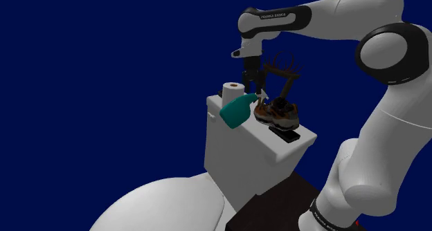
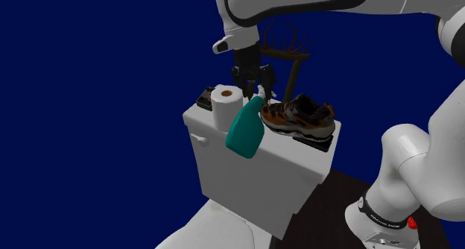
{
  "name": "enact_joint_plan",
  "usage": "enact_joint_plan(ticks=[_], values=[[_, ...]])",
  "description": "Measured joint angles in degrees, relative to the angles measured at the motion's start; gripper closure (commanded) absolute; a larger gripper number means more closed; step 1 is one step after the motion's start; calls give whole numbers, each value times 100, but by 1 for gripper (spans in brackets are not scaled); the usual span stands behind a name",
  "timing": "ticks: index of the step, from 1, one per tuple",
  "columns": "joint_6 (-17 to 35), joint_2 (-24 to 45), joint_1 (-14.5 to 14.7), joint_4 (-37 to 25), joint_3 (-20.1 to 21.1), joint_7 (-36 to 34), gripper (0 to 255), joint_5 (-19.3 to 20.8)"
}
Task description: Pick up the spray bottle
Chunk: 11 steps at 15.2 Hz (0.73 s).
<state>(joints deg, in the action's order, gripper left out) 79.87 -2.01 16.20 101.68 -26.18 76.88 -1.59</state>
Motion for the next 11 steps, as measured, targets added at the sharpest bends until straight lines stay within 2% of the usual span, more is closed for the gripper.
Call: enact_joint_plan(ticks=[3,4,11], values=[[210,-39,-11,180,-15,16,0,12],[232,-34,-11,188,-17,22,255,9],[255,36,6,196,-1,18,255,-19]])
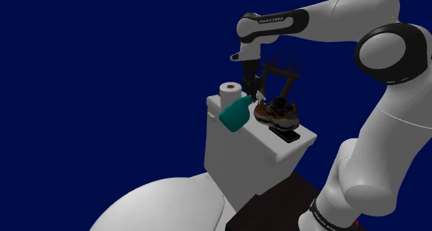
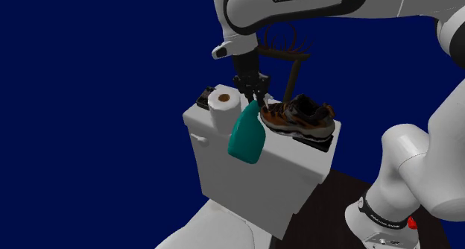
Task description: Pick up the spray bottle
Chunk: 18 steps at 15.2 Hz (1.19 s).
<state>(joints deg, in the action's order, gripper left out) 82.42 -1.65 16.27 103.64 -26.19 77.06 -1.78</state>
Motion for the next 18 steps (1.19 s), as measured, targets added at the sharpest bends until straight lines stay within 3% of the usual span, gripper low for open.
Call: enact_joint_plan(ticks=[5,18], values=[[-71,-32,-1,-31,0,1,255,15],[-1083,101,-17,-1149,-19,9,255,-34]])
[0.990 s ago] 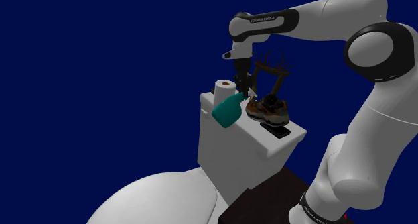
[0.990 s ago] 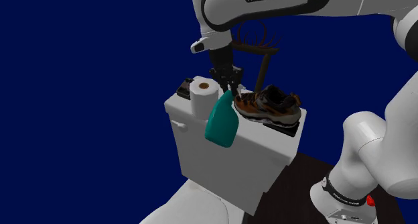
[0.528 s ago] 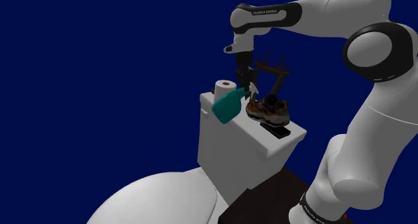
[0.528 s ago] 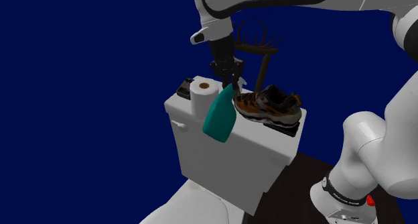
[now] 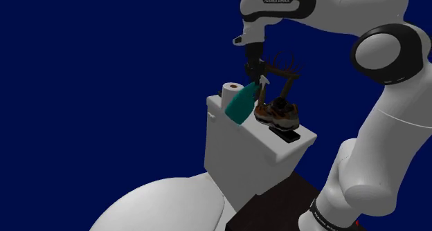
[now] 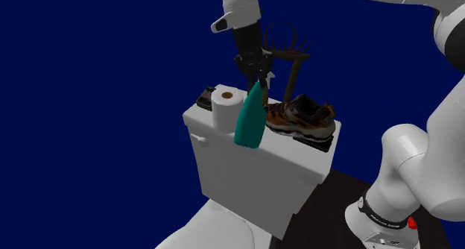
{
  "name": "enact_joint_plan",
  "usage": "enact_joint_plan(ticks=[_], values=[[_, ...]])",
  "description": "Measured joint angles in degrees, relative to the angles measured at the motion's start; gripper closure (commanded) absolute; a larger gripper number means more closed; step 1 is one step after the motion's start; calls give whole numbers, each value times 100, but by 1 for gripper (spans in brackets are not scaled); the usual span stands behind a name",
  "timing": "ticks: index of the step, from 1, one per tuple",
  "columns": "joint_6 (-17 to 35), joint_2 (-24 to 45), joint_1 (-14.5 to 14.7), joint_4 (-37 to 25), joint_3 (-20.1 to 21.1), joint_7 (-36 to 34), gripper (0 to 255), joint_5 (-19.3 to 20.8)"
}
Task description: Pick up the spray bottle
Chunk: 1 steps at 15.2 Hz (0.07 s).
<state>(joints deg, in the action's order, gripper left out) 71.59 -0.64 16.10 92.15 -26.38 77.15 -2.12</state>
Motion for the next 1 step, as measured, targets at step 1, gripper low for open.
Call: enact_joint_plan(ticks=[1], values=[[-49,22,-4,-68,-4,6,255,-8]])
